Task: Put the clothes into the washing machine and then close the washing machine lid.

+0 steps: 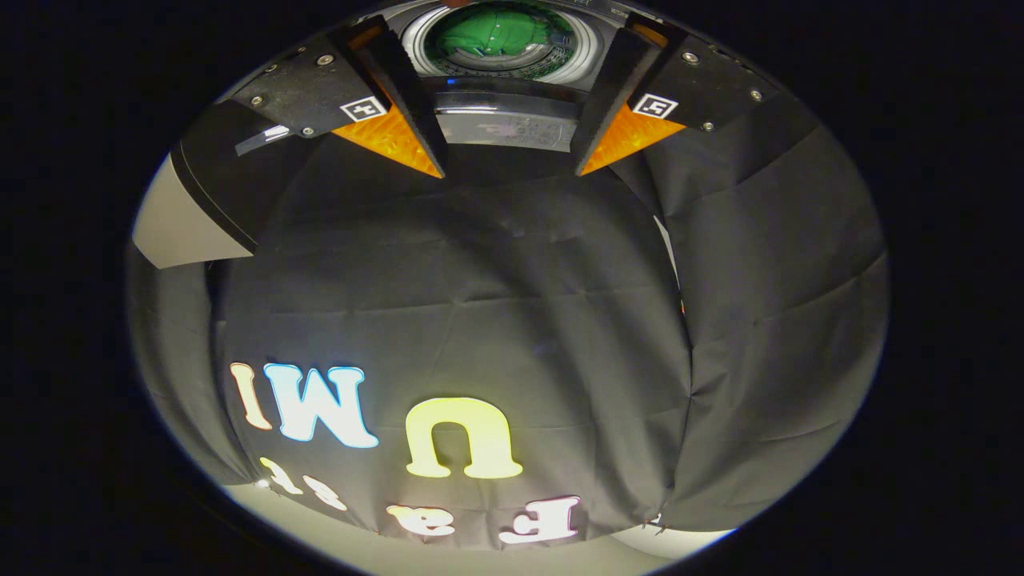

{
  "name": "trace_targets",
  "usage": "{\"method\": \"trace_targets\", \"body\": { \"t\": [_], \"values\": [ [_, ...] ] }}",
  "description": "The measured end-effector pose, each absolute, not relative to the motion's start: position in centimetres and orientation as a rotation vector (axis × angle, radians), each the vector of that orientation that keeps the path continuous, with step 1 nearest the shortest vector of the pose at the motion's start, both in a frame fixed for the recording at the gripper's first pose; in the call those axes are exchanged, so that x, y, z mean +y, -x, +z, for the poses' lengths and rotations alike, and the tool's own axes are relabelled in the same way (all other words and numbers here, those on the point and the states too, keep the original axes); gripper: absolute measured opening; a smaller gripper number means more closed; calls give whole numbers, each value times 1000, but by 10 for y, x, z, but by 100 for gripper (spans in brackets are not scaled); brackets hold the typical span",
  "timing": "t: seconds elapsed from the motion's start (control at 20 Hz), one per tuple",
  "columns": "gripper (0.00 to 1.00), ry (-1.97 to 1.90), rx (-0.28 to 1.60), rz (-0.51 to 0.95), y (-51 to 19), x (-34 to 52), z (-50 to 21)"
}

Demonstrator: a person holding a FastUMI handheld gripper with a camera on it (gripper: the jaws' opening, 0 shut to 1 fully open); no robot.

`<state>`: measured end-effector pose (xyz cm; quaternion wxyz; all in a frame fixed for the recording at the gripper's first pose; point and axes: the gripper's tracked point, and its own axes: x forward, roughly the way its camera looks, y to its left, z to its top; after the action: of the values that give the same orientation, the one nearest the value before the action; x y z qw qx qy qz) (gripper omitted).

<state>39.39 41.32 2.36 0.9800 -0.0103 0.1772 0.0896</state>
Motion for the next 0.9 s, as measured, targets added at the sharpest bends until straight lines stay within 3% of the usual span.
{"method": "trace_targets", "body": {
  "t": [0.55, 0.9],
  "values": [
    [95, 15, 356, 201, -355, 412, 2],
    [94, 26, 428, 209, -314, 406, -53]
  ]
}}
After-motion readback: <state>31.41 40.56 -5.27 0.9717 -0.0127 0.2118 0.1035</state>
